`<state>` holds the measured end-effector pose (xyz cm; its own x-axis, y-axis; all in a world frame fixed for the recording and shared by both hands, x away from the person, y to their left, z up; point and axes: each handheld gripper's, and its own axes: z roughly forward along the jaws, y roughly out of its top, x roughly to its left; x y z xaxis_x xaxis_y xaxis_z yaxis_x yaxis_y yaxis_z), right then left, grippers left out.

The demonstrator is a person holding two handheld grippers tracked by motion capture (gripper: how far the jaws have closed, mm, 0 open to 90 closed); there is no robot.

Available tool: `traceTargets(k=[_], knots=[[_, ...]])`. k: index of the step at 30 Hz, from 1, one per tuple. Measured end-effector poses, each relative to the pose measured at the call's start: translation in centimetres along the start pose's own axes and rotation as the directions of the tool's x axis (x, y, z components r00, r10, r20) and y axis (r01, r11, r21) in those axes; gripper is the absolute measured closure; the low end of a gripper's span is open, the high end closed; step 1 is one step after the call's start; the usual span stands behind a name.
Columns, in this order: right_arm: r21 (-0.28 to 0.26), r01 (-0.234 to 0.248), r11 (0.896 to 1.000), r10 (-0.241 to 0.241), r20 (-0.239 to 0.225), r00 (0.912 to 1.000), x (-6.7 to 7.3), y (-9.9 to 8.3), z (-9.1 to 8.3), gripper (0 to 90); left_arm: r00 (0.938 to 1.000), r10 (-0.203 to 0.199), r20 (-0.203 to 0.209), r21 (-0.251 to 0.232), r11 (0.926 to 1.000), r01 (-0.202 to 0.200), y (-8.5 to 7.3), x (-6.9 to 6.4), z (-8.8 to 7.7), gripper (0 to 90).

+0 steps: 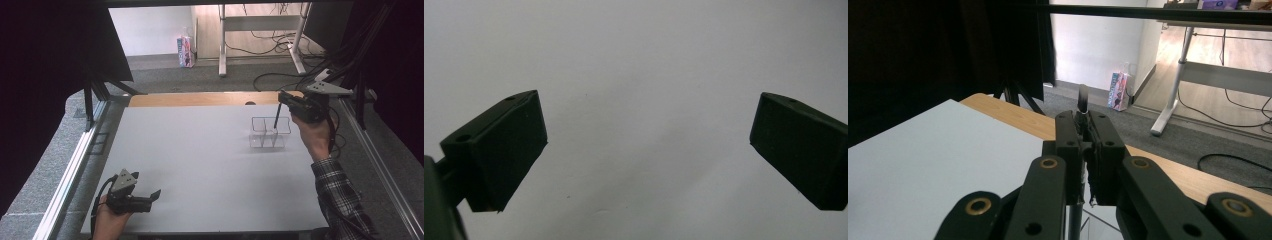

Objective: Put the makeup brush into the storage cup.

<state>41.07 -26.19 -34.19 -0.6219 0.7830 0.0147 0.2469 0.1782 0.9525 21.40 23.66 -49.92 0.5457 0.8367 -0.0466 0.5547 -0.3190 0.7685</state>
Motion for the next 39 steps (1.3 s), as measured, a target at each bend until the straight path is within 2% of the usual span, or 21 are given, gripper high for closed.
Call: traceTargets(k=[17,22,30,39], knots=[[0.008,0.008,1.0,-0.009,0.029,0.9996,-1.0,0.4,2.0,84.4,0.9993,0.037,-0.001,0.015,0.9992,-0.037,0.1,-0.3,0.1,2.8],[0.019,0.009,1.0,-0.01,0.038,0.9992,-1.2,0.2,2.8,84.4,0.9996,0.028,-0.004,0.012,0.9995,-0.028,0.1,-0.2,0.1,2.5],[0.039,0.021,0.999,-0.023,0.053,0.9983,-1.3,-0.5,3.9,84.4,0.9996,0.027,-0.007,0.012,0.9996,-0.027,0.1,-0.2,0.1,2.3],[0.061,0.01,0.998,-0.013,0.056,0.9984,-1.4,-1.9,4.8,84.4,0.9996,0.029,-0.007,0.013,0.9995,-0.029,0.1,-0.2,0.1,2.3]])
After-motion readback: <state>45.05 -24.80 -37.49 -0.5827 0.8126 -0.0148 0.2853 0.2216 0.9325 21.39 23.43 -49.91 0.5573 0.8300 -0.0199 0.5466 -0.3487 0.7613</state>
